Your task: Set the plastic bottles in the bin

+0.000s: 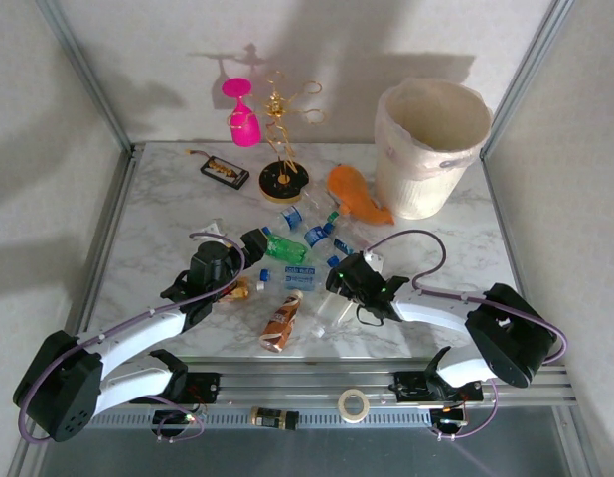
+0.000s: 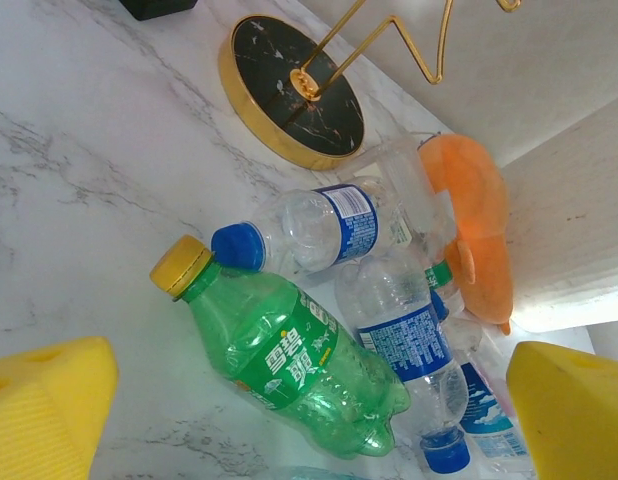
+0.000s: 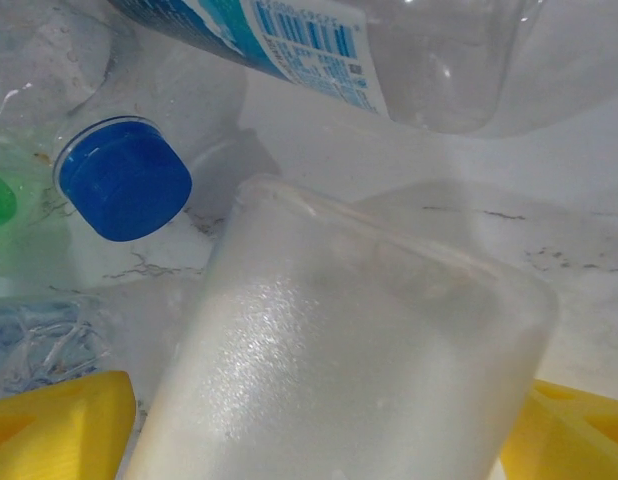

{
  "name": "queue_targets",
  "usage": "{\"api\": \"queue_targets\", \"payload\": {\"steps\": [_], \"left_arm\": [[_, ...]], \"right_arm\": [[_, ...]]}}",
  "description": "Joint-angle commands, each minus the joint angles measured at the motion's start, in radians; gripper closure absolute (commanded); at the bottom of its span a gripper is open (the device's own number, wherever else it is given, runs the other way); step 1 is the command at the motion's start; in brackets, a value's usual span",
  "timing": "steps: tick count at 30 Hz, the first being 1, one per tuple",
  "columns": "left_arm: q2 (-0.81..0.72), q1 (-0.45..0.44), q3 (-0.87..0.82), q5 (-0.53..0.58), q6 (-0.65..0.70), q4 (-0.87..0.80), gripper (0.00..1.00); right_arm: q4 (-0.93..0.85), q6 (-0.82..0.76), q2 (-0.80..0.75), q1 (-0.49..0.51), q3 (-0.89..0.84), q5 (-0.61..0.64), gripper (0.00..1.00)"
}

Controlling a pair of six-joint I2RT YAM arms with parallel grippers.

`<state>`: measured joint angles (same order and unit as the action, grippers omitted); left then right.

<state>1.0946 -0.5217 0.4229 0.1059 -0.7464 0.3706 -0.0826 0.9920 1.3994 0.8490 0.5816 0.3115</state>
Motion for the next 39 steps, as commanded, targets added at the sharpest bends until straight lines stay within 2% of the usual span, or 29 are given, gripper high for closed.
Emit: {"api": "queue_targets", "payload": {"steps": [1, 4, 9, 19, 26, 32, 36, 39], "left_arm": [[0.002, 0.003, -0.013, 0.016, -0.016, 0.019, 0.0], [0.002, 0.002, -0.013, 0.013, -0.018, 0.022, 0.0], [-0.001, 0.002, -0.013, 0.014, -0.016, 0.018, 0.0], [-0.015, 0.003, -0.023, 0.025, -0.016, 0.013, 0.0], [-0.021, 0.003, -0.027, 0.029, -0.019, 0.013, 0.0], [-0.03, 0.003, -0.034, 0.035, -0.025, 0.019, 0.0], [-0.031, 0.003, -0.035, 0.032, -0.028, 0.028, 0.0], [-0.028, 0.003, -0.028, 0.032, -0.016, 0.022, 0.0]], "right_arm": [[-0.019, 0.024, -0.023, 0.008, -0.022, 0.035, 0.09], [0.0, 0.027, -0.019, 0.007, -0.028, 0.035, 0.12], [0.034, 0.037, 0.006, 0.008, -0.047, 0.019, 0.24], [0.074, 0.065, -0.001, 0.008, -0.084, 0.014, 0.3], [0.096, 0.055, -0.055, 0.008, -0.097, 0.026, 0.45], [0.229, -0.018, -0.171, 0.007, -0.154, 0.022, 0.56], [0.324, -0.113, -0.261, 0.006, -0.173, 0.014, 0.57], [0.312, -0.216, -0.308, -0.005, -0.138, 0.02, 0.58]]}}
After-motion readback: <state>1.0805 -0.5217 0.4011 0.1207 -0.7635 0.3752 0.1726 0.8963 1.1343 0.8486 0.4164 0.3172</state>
